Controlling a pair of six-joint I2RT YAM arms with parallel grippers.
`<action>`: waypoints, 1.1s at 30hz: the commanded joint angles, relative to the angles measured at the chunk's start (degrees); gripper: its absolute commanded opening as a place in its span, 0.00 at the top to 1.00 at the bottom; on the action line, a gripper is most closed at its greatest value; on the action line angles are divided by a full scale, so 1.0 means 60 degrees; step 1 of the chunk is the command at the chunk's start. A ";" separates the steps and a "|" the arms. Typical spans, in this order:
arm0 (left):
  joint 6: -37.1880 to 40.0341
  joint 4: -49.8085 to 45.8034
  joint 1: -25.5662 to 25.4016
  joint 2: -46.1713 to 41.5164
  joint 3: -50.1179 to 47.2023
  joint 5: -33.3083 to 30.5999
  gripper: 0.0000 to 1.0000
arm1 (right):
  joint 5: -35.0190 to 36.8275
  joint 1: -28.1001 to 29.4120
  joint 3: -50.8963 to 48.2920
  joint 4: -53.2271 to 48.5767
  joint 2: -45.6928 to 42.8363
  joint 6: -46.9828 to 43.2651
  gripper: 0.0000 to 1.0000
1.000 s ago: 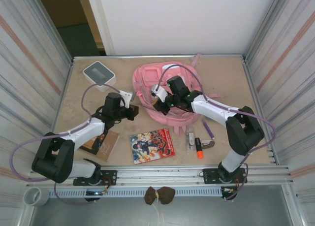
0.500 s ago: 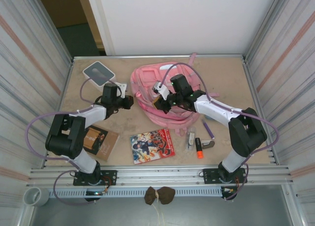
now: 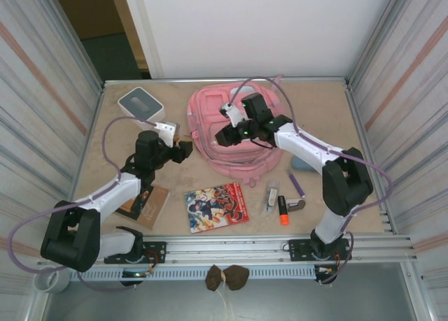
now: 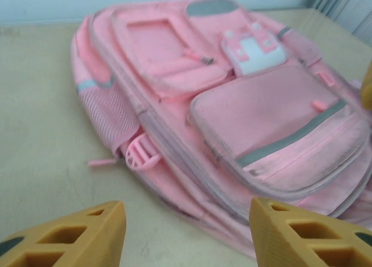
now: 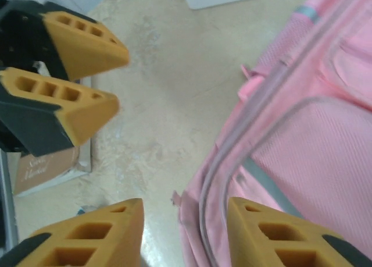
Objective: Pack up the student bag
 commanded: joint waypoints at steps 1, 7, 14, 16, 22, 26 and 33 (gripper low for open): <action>0.0784 -0.0366 -0.0409 0.0099 0.0729 0.0316 0.41 | 0.0007 -0.0749 -0.1032 -0.0403 -0.1310 0.0729 0.54; 0.3302 -0.2795 -0.2201 0.2106 0.3202 -0.0615 0.31 | 0.0879 -0.2234 -0.3126 -0.0160 -0.2752 0.1736 0.44; 0.5633 -0.5545 -0.3383 0.4998 0.6299 -0.1543 0.25 | 0.1288 -0.3515 -0.4380 0.0084 -0.3964 0.2146 0.37; 0.5982 -0.6079 -0.3533 0.5753 0.7085 -0.1714 0.25 | 0.1269 -0.3827 -0.4594 0.0150 -0.4195 0.2175 0.36; 0.6679 -0.7205 -0.3843 0.7389 0.8813 -0.1594 0.23 | 0.0941 -0.4376 -0.5116 0.0447 -0.4509 0.2403 0.36; 0.6757 -0.7509 -0.3853 0.8114 0.9632 -0.2053 0.26 | 0.0646 -0.4422 -0.5210 0.0681 -0.4274 0.2572 0.36; 0.6580 -0.6671 -0.3783 0.7560 0.9694 -0.1427 0.75 | 0.0589 -0.4422 -0.5175 0.0645 -0.4036 0.2633 0.37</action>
